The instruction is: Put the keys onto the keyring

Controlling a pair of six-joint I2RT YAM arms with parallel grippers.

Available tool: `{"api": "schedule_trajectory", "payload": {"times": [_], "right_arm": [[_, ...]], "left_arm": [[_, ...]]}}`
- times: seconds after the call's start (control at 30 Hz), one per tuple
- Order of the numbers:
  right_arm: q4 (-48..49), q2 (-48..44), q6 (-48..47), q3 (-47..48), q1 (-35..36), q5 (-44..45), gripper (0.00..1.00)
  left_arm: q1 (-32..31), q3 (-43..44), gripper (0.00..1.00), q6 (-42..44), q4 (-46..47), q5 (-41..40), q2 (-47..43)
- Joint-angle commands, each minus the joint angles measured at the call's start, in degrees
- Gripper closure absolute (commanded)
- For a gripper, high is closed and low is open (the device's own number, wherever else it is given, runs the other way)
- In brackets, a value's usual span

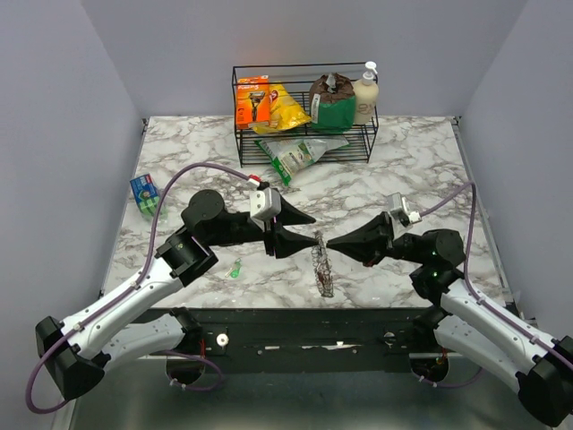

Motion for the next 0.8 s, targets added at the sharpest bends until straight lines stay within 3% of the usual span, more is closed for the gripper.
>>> {"api": "schedule_trajectory", "payload": {"times": [0.0, 0.17, 0.77], "right_arm": [[14.1, -0.9, 3.6, -1.6, 0.1, 2.2, 0.99], [20.0, -0.5, 5.9, -2.5, 0.1, 1.6, 0.99], [20.8, 0.1, 6.0, -2.0, 0.1, 2.1, 0.99]], "left_arm": [[0.9, -0.4, 0.43, -3.8, 7.1, 6.3, 1.2], [1.1, 0.3, 0.44, -5.4, 8.5, 8.9, 3.0], [1.1, 0.8, 0.54, -8.6, 10.7, 13.1, 6.6]]}}
